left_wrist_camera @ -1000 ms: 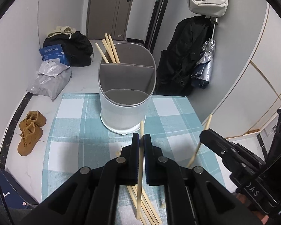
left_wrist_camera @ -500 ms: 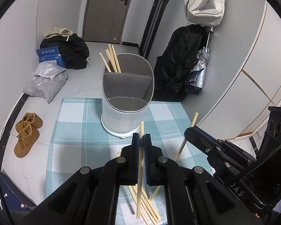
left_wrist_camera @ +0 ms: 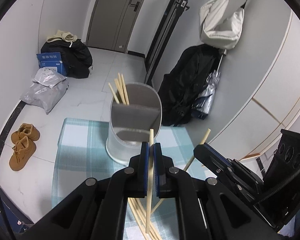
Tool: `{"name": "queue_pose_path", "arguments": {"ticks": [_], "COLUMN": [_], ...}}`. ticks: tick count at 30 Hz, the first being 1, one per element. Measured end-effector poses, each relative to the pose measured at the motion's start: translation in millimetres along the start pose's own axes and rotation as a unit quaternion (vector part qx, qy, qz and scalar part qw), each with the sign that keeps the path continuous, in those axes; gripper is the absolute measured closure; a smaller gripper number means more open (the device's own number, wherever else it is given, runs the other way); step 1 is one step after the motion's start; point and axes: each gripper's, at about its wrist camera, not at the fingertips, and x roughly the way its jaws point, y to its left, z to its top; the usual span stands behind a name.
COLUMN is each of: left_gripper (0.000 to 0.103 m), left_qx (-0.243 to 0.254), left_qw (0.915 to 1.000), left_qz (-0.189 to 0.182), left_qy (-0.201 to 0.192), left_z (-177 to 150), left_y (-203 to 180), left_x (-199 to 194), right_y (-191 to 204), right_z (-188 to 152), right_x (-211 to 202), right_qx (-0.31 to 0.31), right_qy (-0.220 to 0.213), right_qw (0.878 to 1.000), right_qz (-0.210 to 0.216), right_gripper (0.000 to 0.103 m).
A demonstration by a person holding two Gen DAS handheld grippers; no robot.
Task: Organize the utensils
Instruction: 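Carry both chopsticks up over the white holder and lower them inside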
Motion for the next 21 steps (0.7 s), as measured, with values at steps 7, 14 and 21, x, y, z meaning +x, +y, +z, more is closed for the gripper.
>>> {"name": "queue_pose_path", "arguments": {"ticks": [7,14,21], "left_gripper": [0.101,0.101,0.101], "left_qx": [-0.014,-0.022,-0.034], "left_qw": [0.9998,0.9991,0.9981], "left_qz": [-0.013,-0.026,-0.026], "left_qy": [-0.01,-0.026,-0.043], "left_z": [35.9,76.4,107.2], "left_y": [0.5,0.0,4.0], "left_x": [-1.8,4.3,13.9], "right_y": [9.4,7.6,-5.0], "right_z": [41.1,83.5,122.2], "right_x": [-0.9,7.3,27.9], "right_qx": [-0.031,-0.055,-0.074], "right_qy": [-0.015,-0.03,-0.041], "right_qw": [0.999,0.998,0.996], "right_qz": [0.009,0.009,0.006], "right_gripper": [0.098,0.098,0.098]}}
